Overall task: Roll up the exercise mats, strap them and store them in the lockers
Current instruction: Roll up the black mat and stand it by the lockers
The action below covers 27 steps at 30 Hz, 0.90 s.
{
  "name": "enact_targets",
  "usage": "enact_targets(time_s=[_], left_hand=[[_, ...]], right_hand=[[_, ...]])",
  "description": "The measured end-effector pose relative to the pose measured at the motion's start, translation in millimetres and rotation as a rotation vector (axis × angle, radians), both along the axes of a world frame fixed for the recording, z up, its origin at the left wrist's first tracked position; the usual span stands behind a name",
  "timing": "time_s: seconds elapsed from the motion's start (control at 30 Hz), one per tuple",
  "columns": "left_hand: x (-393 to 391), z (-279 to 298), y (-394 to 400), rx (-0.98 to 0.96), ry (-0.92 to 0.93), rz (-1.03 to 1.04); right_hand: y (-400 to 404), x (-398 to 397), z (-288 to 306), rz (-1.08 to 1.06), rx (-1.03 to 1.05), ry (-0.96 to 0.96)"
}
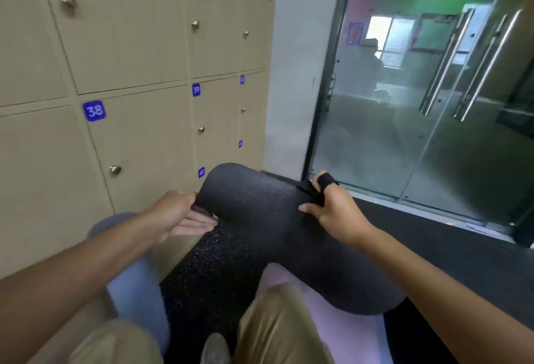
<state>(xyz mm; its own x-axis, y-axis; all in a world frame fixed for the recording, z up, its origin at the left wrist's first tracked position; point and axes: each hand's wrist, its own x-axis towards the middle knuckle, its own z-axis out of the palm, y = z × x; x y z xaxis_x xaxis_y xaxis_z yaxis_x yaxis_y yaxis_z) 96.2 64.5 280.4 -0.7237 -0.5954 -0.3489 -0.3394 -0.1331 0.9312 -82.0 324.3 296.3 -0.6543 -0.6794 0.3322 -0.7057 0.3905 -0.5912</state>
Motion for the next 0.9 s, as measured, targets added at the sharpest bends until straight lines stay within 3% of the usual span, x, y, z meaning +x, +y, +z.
enact_targets(time_s=[0.13, 0.2, 0.3, 0.4, 0.5, 0.6, 0.7, 0.9], left_hand=[[76.3, -34.7, -39.2, -0.024, -0.348, -0.095], [100.6, -41.2, -54.7, -0.241, -0.435, -0.137], [115.7, -23.1, -59.8, -0.641, -0.248, -0.145], [115.5, 11.1, -32.8, -0.599, -0.013, -0.305], [106.3, 17.1, -7.0, -0.742, -0.158, -0.626], [98.1, -3.7, 4.0, -0.874, -0.213, -0.773], [96.7, -26.2, 6.8, -1.007, -0.17, -0.72], [98.6, -50.1, 24.3, -1.038, -0.121, -0.652]], right_hand=[[-34.3, 45.2, -11.3, 0.202, 0.1, 0.002], [-46.7, 66.1, -18.5, 0.306, 0.142, 0.013], [-59.9, 88.2, -29.3, 0.432, 0.218, 0.035], [-66.8, 102.8, -37.6, 0.516, 0.212, 0.039], [-70.4, 111.3, -43.8, 0.551, 0.185, 0.054], [-68.5, 114.0, -49.5, 0.508, 0.158, 0.011], [-56.4, 109.3, -51.6, 0.454, 0.163, 0.016], [1.4, 82.4, -44.9, 0.338, 0.326, 0.155]])
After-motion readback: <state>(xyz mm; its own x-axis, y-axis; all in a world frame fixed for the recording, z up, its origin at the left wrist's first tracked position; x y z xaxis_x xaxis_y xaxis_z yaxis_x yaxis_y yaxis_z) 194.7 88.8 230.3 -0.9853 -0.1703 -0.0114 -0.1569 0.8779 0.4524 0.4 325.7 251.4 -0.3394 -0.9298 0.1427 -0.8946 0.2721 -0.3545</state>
